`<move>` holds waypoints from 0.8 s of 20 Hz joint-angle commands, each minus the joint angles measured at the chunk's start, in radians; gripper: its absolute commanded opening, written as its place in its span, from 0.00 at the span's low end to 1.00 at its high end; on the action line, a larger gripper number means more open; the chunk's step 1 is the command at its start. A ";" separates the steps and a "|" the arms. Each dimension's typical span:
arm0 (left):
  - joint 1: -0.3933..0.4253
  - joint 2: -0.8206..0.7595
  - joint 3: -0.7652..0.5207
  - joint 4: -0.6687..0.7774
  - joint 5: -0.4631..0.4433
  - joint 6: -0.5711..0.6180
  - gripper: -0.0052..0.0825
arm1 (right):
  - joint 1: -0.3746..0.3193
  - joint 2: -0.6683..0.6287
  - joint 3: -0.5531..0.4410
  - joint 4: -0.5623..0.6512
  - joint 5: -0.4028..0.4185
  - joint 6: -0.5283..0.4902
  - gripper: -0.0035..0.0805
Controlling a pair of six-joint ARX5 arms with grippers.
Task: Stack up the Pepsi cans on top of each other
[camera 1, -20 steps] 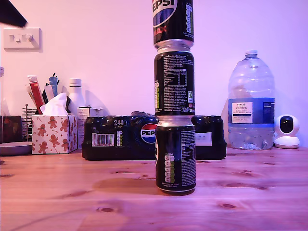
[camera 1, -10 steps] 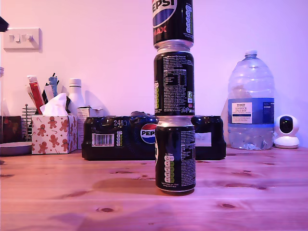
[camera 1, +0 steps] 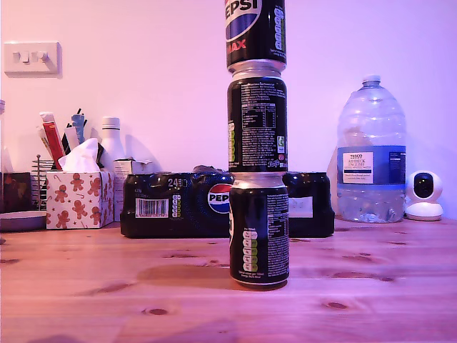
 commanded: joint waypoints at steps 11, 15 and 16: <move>-0.006 -0.012 -0.015 -0.251 0.000 -0.084 0.03 | -0.001 0.001 -0.016 -0.185 0.006 0.047 0.03; -0.006 -0.012 -0.015 -0.307 0.000 -0.084 0.03 | -0.001 0.001 -0.016 -0.185 0.006 0.047 0.03; -0.006 -0.012 -0.015 -0.315 0.000 -0.084 0.03 | -0.001 0.001 -0.016 -0.185 0.006 0.047 0.03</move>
